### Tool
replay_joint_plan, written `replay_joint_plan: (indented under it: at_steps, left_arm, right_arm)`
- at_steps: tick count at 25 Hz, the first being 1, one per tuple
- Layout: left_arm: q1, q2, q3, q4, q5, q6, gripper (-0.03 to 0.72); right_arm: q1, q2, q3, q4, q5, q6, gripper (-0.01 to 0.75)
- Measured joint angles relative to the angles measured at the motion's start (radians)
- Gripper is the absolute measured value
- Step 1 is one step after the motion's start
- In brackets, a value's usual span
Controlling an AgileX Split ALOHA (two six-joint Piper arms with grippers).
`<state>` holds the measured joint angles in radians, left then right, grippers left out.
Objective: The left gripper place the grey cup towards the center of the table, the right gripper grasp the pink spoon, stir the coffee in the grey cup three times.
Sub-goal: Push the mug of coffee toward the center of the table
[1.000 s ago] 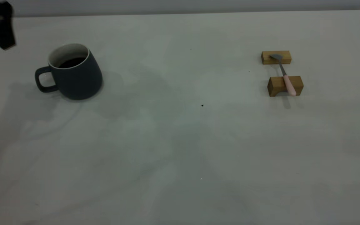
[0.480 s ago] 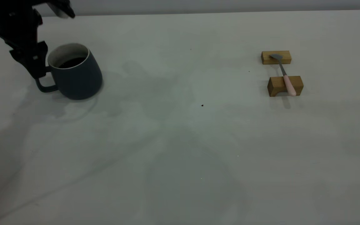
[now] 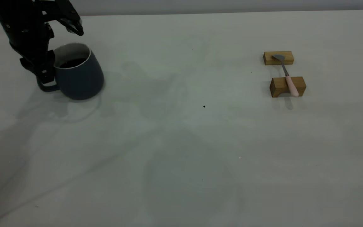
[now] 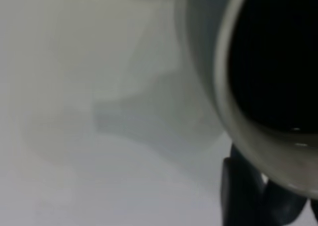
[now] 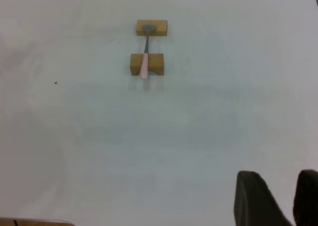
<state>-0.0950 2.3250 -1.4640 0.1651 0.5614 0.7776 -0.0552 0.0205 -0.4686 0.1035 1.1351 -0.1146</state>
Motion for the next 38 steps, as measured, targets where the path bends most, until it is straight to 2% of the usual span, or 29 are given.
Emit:
replay_joint_plan:
  at_steps: [3, 5, 9, 25, 38]
  left_arm:
    - [-0.011, 0.000, 0.000, 0.003, -0.018, 0.015, 0.247]
    - [-0.022, 0.000, 0.000, 0.005, -0.028, 0.021, 0.210]
    - [-0.061, 0.000, 0.000, 0.005, -0.048, 0.022, 0.210]
    - [-0.302, 0.007, 0.000, -0.003, -0.120, -0.058, 0.221]
    - [-0.354, 0.013, 0.000, -0.041, -0.171, -0.091, 0.349]
  right_arm:
    - [0.000, 0.000, 0.000, 0.000, 0.000, 0.000, 0.237]
    - [0.000, 0.000, 0.000, 0.000, 0.000, 0.000, 0.237]
    - [0.000, 0.000, 0.000, 0.000, 0.000, 0.000, 0.237]
    - [0.000, 0.000, 0.000, 0.000, 0.000, 0.000, 0.237]
    - [0.000, 0.000, 0.000, 0.000, 0.000, 0.000, 0.237]
